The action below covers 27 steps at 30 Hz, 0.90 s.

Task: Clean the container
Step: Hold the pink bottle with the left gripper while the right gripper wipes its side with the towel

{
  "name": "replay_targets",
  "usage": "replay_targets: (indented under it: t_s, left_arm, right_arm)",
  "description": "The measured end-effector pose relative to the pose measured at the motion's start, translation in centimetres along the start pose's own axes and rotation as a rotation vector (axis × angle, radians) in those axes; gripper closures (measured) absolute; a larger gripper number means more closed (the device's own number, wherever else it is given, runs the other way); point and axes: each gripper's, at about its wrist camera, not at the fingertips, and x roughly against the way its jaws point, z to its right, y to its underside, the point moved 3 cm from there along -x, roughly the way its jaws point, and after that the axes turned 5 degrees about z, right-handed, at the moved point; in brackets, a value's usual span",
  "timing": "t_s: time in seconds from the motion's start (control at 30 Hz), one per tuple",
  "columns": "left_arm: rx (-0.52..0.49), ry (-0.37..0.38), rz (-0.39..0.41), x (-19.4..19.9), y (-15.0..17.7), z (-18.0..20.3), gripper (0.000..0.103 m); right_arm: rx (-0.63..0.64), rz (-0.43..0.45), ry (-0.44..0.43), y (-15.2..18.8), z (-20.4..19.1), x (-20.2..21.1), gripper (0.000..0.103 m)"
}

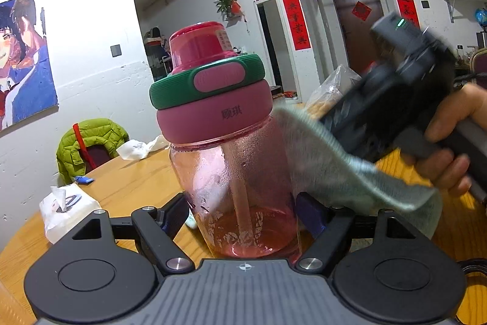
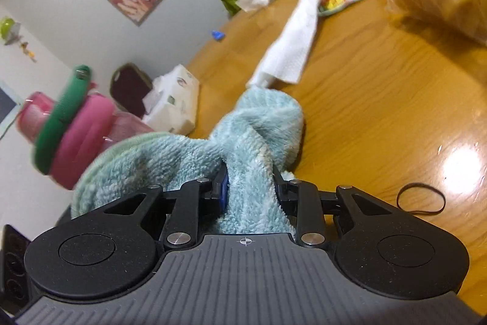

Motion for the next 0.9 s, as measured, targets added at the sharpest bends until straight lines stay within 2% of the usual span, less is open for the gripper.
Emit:
replay_targets:
  t_s: [0.13,0.2,0.27,0.43,0.47,0.53,0.6,0.7,0.77,0.9]
  left_arm:
    - [-0.003,0.005,0.006,-0.3,0.3,0.0,0.028]
    - [-0.007,0.011,0.010,-0.5,0.3,-0.1,0.028]
    - [-0.008,0.018,0.017,-0.8,0.4,-0.2,0.028]
    - [0.012,0.024,0.023,-1.1,0.5,-0.5,0.027]
    - [0.018,0.021,0.019,-1.1,0.5,-0.5,0.026]
    - [0.026,-0.009,-0.026,-0.9,0.4,-0.4,0.016]
    - [0.030,-0.064,-0.094,-0.6,0.4,-0.1,0.013]
    - [0.012,-0.067,-0.126,0.4,0.1,0.8,0.015]
    - [-0.001,-0.032,-0.117,1.2,-0.4,1.5,0.022]
    - [-0.038,0.053,-0.092,2.0,-0.6,3.2,0.021]
  right_arm:
    - [-0.027,0.165,-0.209,-1.4,-1.2,3.8,0.072]
    - [-0.058,0.182,-0.283,-1.7,-1.1,4.8,0.072]
    - [-0.079,0.155,-0.254,-1.5,-0.5,4.3,0.071]
    - [-0.048,0.058,-0.086,-0.7,0.4,1.9,0.071]
    - [-0.042,0.039,-0.052,-0.5,0.6,1.4,0.071]
    - [-0.030,0.001,0.015,-0.2,0.9,0.5,0.071]
    - [-0.023,0.050,0.001,-0.5,0.8,1.0,0.070]
    - [-0.022,0.137,0.006,-1.0,0.8,1.5,0.069]
    - [-0.039,0.176,-0.004,-1.4,0.7,1.4,0.069]
    - [-0.057,0.202,-0.070,-1.6,0.3,1.2,0.069]
